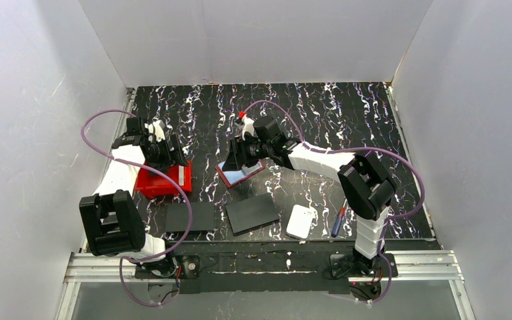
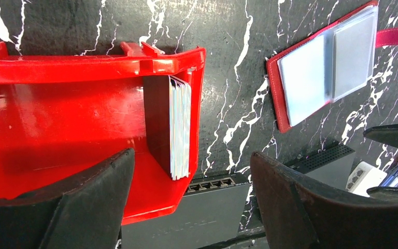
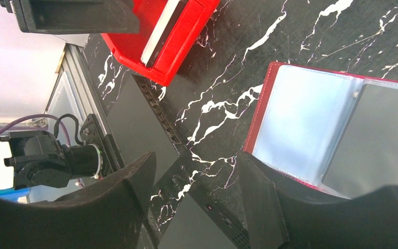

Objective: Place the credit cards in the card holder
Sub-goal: Pick up the credit card from the storage box.

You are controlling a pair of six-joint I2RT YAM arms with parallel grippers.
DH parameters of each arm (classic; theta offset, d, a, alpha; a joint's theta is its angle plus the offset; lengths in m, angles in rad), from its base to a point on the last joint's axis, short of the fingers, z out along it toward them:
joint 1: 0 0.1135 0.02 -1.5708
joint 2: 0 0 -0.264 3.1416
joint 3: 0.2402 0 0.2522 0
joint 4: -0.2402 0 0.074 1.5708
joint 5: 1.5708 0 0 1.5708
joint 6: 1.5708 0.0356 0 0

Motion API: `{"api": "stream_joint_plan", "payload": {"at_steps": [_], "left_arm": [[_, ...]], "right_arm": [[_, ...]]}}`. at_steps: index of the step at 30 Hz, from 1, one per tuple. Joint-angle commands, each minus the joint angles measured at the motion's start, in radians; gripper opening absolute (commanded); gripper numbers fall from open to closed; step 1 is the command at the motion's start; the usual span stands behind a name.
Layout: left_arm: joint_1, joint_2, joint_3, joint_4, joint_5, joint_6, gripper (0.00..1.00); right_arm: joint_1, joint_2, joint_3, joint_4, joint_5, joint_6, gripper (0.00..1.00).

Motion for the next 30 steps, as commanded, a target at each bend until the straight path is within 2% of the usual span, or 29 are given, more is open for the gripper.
{"api": "stream_joint_plan", "payload": {"at_steps": [1,10,22,30], "left_arm": [[0.0,0.011,-0.04,0.024,0.056,0.034,0.82],[0.001,0.071,-0.097,0.113,0.118,0.015,0.79],[0.0,0.057,-0.096,0.137,0.209,-0.021,0.65],[0.0,0.039,-0.094,0.14,0.21,-0.037,0.49]], "right_arm": [[-0.004,-0.01,-0.008,0.047,-0.036,-0.004,0.67],[-0.003,-0.007,-0.013,0.051,-0.045,-0.001,0.64],[-0.004,-0.003,-0.012,0.05,-0.05,0.0,0.63],[-0.004,0.003,-0.011,0.052,-0.051,0.001,0.63]]}}
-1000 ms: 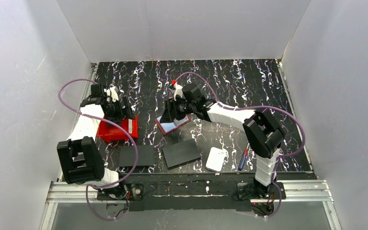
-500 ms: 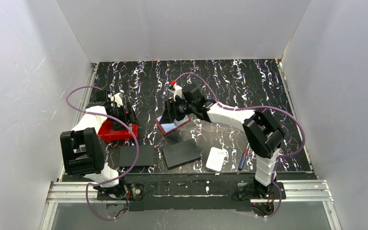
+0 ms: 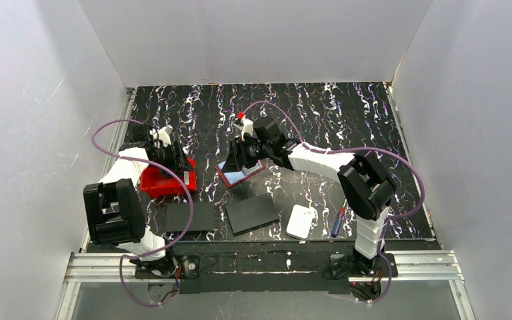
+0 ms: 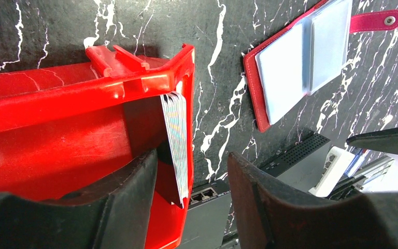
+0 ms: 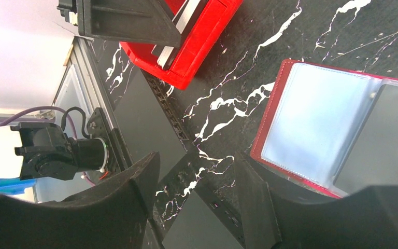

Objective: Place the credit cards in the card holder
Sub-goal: Pick up the credit card from the storage box.

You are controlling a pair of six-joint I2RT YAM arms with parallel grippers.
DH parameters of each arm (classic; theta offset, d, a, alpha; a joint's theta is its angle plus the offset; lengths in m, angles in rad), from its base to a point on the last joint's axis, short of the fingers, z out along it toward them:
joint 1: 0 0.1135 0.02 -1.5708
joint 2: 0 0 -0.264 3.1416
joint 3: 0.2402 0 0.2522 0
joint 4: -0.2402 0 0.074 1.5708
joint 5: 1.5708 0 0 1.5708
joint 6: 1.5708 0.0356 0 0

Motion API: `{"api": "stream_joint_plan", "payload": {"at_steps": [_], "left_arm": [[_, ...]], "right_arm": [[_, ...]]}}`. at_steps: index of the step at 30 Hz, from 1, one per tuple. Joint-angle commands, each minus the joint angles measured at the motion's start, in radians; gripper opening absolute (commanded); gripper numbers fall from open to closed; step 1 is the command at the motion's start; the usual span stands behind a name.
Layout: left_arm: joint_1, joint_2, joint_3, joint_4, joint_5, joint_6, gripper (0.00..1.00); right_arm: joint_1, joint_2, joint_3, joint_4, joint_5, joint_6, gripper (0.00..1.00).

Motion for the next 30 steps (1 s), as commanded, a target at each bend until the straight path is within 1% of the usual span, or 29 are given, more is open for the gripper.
{"api": "stream_joint_plan", "payload": {"at_steps": [1,7,17,24,30], "left_arm": [[0.0,-0.047,0.004,0.001,0.028,-0.007,0.47],[0.001,-0.039,-0.002,-0.001,0.016,-0.003,0.36],[0.001,-0.037,0.004,-0.017,-0.019,0.002,0.24],[0.001,-0.045,0.001,-0.019,-0.032,0.009,0.22],[0.0,-0.036,0.006,-0.027,-0.026,0.017,0.26]], "right_arm": [[-0.003,0.003,-0.004,0.04,-0.014,0.001,0.63],[-0.004,0.007,-0.002,0.039,-0.017,0.001,0.62],[-0.004,0.01,-0.002,0.039,-0.019,0.0,0.62],[-0.003,0.014,-0.002,0.039,-0.023,-0.001,0.61],[-0.004,0.02,0.001,0.038,-0.026,-0.001,0.61]]}}
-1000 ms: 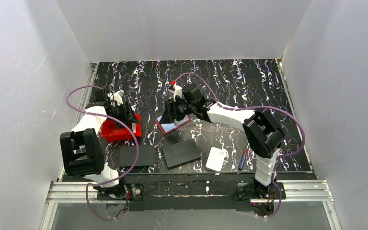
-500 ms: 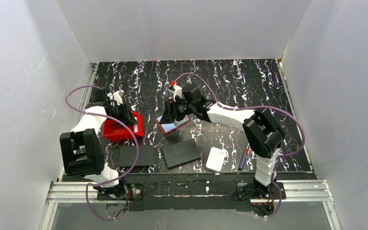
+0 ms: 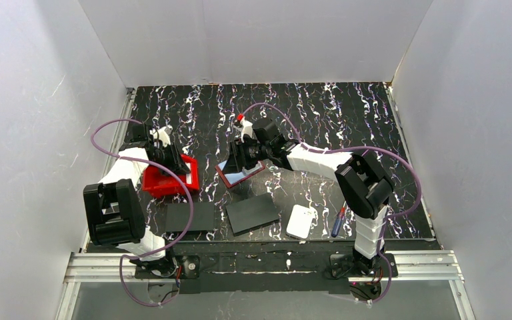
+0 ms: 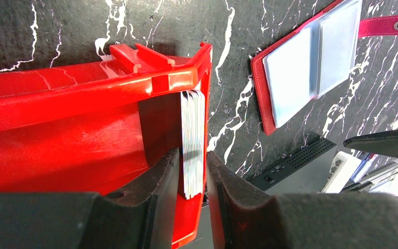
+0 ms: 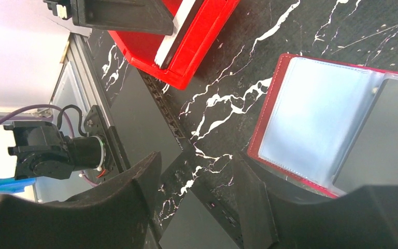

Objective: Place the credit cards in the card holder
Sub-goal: Pick up the credit card from the storage box.

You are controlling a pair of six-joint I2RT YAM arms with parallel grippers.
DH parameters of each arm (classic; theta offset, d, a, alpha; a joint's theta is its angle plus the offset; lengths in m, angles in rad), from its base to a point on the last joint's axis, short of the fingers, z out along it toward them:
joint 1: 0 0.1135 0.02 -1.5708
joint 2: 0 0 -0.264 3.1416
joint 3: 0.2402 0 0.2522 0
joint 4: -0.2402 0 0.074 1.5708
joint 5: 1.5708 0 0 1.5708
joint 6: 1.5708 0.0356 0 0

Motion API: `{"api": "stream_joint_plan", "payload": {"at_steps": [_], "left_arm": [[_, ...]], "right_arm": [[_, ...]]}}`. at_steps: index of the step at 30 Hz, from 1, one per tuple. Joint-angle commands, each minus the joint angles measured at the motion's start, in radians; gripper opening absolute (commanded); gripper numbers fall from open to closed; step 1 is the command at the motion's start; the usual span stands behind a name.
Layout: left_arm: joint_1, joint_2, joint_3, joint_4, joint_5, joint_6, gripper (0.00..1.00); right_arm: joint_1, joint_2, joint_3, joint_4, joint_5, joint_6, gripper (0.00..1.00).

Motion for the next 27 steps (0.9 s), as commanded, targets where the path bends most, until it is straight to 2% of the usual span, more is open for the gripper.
{"api": "stream_joint_plan", "payload": {"at_steps": [1,4,7,9,14,18,21,27], "left_arm": [[0.0,-0.027,0.006,-0.032,0.007,0.019,0.27],[0.0,-0.026,0.007,-0.032,0.004,0.015,0.37],[0.002,-0.025,0.004,-0.026,-0.013,0.001,0.58],[0.01,-0.009,0.002,-0.01,0.003,-0.022,0.67],[0.015,0.071,0.016,0.011,0.083,-0.044,0.66],[0.019,0.058,0.012,0.018,0.073,-0.043,0.64],[0.037,0.034,0.008,0.016,0.059,-0.036,0.66],[0.062,-0.008,-0.011,0.051,0.083,-0.066,0.72]], "right_arm": [[-0.004,0.003,0.001,0.039,-0.02,-0.001,0.61],[-0.004,0.004,0.0,0.039,-0.022,0.0,0.61],[-0.004,0.004,-0.002,0.039,-0.022,-0.001,0.61],[-0.004,0.004,-0.005,0.041,-0.02,0.0,0.61],[0.035,0.034,-0.004,0.115,-0.013,0.053,0.6],[0.081,0.118,0.03,0.209,-0.005,0.163,0.58],[0.089,0.192,0.045,0.332,0.002,0.294,0.57],[0.107,0.298,0.1,0.39,0.034,0.423,0.59]]}}
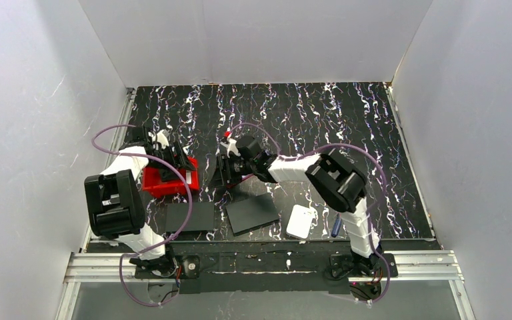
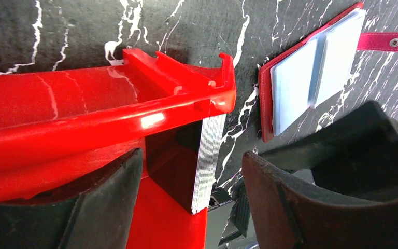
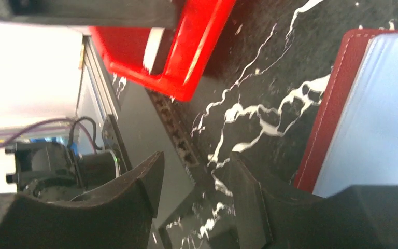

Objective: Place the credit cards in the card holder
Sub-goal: Pick up the credit card from the storage box.

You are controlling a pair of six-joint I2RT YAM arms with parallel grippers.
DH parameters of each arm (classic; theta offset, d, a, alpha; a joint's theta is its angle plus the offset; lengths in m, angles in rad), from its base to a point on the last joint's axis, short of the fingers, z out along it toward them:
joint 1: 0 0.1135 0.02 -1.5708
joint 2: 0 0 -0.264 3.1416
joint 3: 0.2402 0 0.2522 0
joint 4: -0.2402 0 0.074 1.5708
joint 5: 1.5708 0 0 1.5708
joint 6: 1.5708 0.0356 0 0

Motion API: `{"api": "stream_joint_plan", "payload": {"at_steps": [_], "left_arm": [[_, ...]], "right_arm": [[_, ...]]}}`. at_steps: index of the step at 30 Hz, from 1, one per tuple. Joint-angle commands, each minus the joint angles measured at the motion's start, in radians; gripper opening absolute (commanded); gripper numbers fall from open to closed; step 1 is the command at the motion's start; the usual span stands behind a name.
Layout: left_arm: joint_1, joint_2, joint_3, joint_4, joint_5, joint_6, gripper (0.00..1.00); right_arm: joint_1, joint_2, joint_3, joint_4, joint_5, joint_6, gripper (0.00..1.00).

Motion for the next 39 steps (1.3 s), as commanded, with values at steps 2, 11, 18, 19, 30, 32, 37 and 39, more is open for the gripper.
{"api": "stream_joint_plan", "payload": {"at_steps": [2,11,18,19,30,32,37,39], "left_arm": [[0.031,-0.096,-0.01,0.026,0.036,-0.033,0.73],[0.04,-0.068,-0.034,0.06,0.073,-0.057,0.69],[0.04,-0.043,-0.042,0.085,0.106,-0.064,0.66],[0.04,-0.043,-0.043,0.087,0.107,-0.064,0.66],[0.04,-0.026,-0.053,0.102,0.139,-0.064,0.66],[0.04,-0.025,-0.053,0.101,0.138,-0.063,0.66],[0.039,-0.026,-0.053,0.1,0.128,-0.056,0.66],[0.04,-0.025,-0.054,0.1,0.129,-0.057,0.66]], "right_arm": [[0.015,0.106,0.083,0.172,0.043,0.196,0.6],[0.026,0.217,0.144,0.243,0.046,0.3,0.53],[0.036,0.264,0.184,0.281,0.05,0.339,0.4],[0.036,0.271,0.185,0.294,0.046,0.348,0.39],[0.039,0.288,0.159,0.435,0.02,0.424,0.41],[0.038,0.264,0.123,0.458,0.026,0.43,0.45],[0.038,0.228,0.098,0.477,0.038,0.427,0.5],[0.038,0.242,0.109,0.478,0.035,0.434,0.51]]}}
